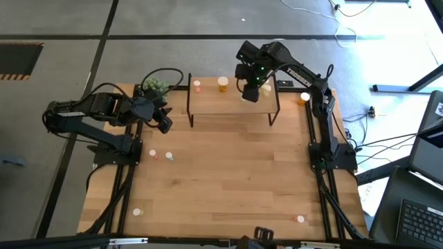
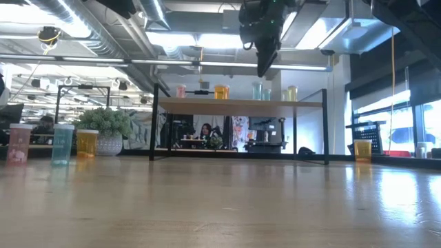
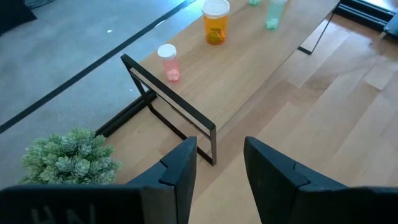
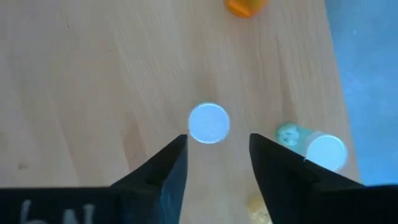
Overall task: Pick and place medicine bottles onto shelf by color
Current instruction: Adjust the blue medicine bottle on the shelf to align with the other blue medicine bottle
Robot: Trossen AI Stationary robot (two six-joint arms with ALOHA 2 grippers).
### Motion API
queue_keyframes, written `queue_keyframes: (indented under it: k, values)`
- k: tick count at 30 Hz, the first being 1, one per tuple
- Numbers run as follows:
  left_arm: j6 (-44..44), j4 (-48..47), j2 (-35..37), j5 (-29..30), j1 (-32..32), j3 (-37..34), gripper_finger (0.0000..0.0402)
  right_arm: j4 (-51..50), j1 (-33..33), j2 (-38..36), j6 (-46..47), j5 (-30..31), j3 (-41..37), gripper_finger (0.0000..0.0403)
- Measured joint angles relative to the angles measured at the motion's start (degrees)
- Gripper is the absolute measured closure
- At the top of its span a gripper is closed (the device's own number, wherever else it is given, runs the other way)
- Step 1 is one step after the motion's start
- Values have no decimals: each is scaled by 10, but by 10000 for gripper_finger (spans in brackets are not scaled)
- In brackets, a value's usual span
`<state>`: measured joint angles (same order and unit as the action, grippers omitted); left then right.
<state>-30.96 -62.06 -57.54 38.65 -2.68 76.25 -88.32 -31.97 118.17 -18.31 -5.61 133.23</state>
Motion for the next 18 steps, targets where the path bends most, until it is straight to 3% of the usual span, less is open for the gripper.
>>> queue_keyframes:
  k: [5,18]
  values:
    - [0,0,0,0,0,0,273,1,0,0,-2,-24,0,202]
    - [0,0,0,0,0,0,273,28,-5,4,30,-45,-37,199]
